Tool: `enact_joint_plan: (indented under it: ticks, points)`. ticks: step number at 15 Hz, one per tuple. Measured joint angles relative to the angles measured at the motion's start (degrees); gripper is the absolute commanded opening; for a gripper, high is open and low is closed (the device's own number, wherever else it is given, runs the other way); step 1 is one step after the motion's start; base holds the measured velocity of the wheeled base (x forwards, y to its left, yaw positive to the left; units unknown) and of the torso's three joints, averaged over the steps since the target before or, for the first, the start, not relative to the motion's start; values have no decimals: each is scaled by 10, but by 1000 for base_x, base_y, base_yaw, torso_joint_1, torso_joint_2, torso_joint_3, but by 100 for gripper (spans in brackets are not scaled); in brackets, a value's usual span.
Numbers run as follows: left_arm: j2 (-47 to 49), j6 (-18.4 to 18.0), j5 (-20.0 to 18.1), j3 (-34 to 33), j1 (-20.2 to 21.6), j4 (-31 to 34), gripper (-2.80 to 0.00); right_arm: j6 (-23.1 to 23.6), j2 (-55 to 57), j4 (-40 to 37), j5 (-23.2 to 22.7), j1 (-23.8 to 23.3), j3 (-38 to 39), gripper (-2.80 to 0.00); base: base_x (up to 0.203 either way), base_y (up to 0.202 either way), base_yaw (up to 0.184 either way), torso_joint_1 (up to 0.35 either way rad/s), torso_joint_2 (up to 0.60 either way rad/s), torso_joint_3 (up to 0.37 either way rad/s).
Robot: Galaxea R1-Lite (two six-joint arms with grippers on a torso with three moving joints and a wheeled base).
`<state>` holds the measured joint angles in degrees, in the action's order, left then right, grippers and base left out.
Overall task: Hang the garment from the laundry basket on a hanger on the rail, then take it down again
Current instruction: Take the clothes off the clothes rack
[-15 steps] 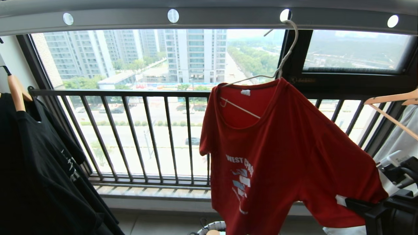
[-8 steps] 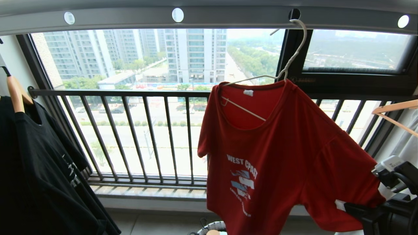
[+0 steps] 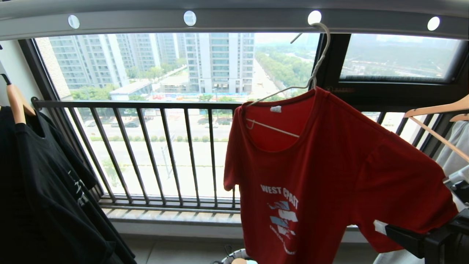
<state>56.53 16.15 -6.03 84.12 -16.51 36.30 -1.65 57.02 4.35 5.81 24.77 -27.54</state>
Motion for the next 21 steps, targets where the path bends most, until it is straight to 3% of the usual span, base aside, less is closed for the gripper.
enact_joint_plan:
  ticks: [6,11,12,17,21]
  points:
    - [0,0,-4,0,0,0,-280,-1,-109,0,-1,0,-10,0,0,0,0,0,0,0]
    - [1,0,-5,0,0,0,-280,-1,-199,-21,34,-1,-54,0,0,0,0,0,0,0]
    - [2,0,-10,0,-1,0,-280,-1,-205,-24,35,0,-69,-280,0,0,0,0,0,0]
    - [8,1,-26,-1,-1,0,-280,0,-144,-39,13,0,-149,-280,0,0,0,0,0,0]
    - [14,2,-26,-1,-1,0,-280,0,-35,-62,2,3,-274,-280,0,0,0,0,0,0]
